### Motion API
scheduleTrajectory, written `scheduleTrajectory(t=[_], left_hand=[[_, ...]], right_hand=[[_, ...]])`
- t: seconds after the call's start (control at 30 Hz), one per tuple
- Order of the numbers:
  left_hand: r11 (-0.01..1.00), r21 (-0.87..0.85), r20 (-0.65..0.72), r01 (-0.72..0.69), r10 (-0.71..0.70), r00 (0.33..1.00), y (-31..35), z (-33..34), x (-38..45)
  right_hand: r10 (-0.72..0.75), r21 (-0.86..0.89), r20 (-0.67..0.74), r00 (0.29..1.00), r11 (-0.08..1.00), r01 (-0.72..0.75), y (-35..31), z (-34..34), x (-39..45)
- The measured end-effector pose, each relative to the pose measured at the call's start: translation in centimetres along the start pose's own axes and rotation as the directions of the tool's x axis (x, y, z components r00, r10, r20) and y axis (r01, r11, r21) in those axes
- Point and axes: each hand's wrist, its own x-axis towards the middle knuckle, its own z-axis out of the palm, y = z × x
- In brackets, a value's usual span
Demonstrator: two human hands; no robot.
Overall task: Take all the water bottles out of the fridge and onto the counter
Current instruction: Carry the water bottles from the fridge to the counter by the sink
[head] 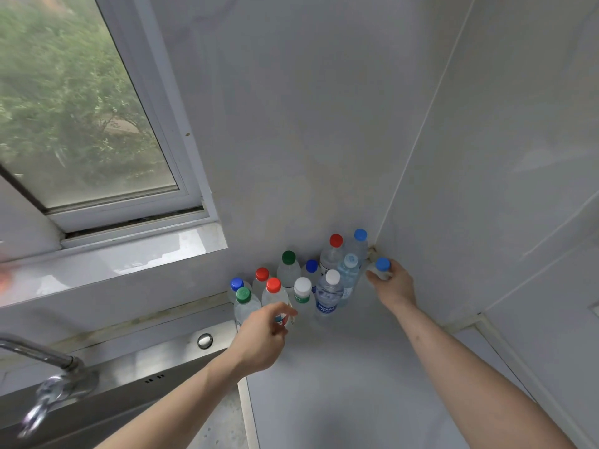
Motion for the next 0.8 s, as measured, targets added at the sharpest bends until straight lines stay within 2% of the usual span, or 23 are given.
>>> scheduleTrajectory(t=[0.47,0.6,0.8], left_hand=[[1.000,0.014,-0.009,-0.014,0.015,1.000,0.8,-1.1,-1.0],[0.999,0.014,-0.005,-0.033,0.033,0.999,1.0,-1.1,-2.1],[0.995,0.074,-0.019,-0.060,0.062,0.998,0.2,-1.2,-5.3]], right_hand=[[-0.013,-0.030,0.072,0.997,0.999,0.015,-2.2,-0.2,0.1],[-0.058,0.001,0.044,0.997,0.998,0.058,-1.2,-0.8,-3.0],[0.033,0.116,0.047,0.998,0.992,-0.038,1.4,-0.8,-12.5]])
